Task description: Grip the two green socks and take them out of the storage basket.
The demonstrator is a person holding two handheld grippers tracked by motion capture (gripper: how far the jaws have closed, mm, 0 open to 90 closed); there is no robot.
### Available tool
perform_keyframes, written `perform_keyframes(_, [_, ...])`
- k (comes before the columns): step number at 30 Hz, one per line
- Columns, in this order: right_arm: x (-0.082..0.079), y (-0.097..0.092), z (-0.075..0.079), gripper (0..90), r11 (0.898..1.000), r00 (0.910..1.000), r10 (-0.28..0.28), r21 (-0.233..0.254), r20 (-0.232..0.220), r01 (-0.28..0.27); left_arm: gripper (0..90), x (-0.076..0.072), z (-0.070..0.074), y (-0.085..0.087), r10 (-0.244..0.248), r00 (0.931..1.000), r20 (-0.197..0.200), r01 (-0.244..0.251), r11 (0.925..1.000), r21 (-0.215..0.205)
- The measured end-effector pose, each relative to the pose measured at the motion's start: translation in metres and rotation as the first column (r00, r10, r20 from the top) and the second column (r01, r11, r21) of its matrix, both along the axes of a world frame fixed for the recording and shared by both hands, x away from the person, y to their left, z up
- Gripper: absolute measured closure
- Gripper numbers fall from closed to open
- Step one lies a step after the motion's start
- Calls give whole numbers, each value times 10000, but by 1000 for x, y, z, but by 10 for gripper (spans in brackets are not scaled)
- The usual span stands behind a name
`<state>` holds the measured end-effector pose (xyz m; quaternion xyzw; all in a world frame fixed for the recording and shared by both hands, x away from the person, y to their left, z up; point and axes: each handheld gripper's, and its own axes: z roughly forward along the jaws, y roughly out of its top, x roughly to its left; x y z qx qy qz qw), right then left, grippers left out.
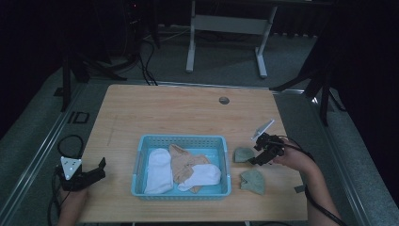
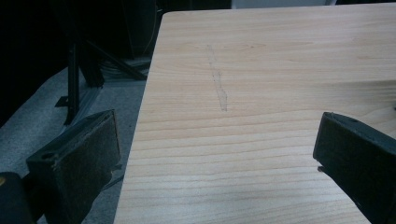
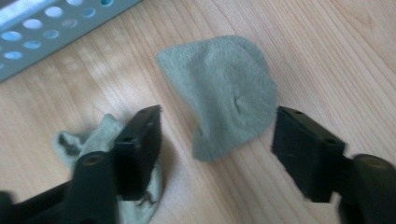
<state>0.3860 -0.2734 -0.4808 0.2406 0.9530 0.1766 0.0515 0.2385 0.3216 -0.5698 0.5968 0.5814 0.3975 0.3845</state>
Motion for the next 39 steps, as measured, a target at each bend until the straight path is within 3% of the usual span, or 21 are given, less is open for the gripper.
perform_keyframes(4, [-2, -12, 1, 243, 9976, 9992, -367, 579, -162, 376, 4, 0, 0, 0, 7, 10000, 13, -7, 10000, 16])
perform_keyframes(11, [-7, -34, -1, 135, 9877, 9942, -1066, 1163, 122, 1044, 4, 0, 0, 0, 5, 10000, 16, -5, 10000, 22])
perform_keyframes(14, [-9, -44, -4, 137, 9798, 9907, -1356, 1500, 110, 1325, 4, 0, 0, 0, 6, 10000, 16, -6, 10000, 19])
perform_keyframes(18, [-12, -51, -9, 135, 9770, 9882, -1522, 1537, 182, 1477, 4, 0, 0, 0, 10, 10000, 16, -10, 10000, 18])
perform_keyframes(22, [-17, -66, -19, 135, 9611, 9774, -2094, 1903, 293, 2002, 4, 0, 0, 0, 9, 10000, 16, -9, 10000, 22])
perform_keyframes(25, [-21, -76, -25, 133, 9411, 9661, -2562, 2369, 332, 2414, 4, 0, 0, 0, 10, 10000, 14, -10, 10000, 19])
perform_keyframes(26, [-21, -76, -25, 133, 9411, 9661, -2562, 2369, 332, 2414, 4, 0, 0, 0, 10, 10000, 14, -10, 10000, 19])
perform_keyframes(28, [-24, -85, -31, 133, 9233, 9549, -2939, 2708, 421, 2722, 4, 0, 0, 0, 6, 10000, 14, -6, 10000, 25])
perform_keyframes(31, [-29, -93, -41, 133, 9096, 9450, -3225, 2940, 537, 2937, 4, 0, 0, 0, 9, 10000, 12, -9, 10000, 25])
perform_keyframes(33, [-30, -95, -44, 133, 9066, 9427, -3294, 2966, 528, 3002, 4, 0, 0, 0, 13, 10000, 14, -13, 10000, 26])
perform_keyframes(35, [-37, -102, -52, 132, 8933, 9342, -3522, 3182, 568, 3175, 4, 0, 0, -1, 6, 10000, 17, -6, 10000, 34])
perform_keyframes(36, [-37, -102, -52, 132, 8933, 9342, -3522, 3182, 568, 3175, 4, 0, 0, -1, 6, 10000, 17, -6, 10000, 34])
perform_keyframes(37, [-40, -105, -55, 132, 8862, 9295, -3642, 3282, 577, 3269, 4, 0, 0, 0, 4, 10000, 11, -4, 10000, 28])
perform_keyframes(38, [-44, -110, -59, 132, 8714, 9182, -3917, 3442, 595, 3495, 3, 0, 0, 0, 1, 10000, 15, -1, 10000, 21])
perform_keyframes(39, [-46, -113, -62, 132, 8636, 9111, -4076, 3502, 619, 3626, 3, 0, 0, 0, -4, 10000, 11, 4, 10000, 26])
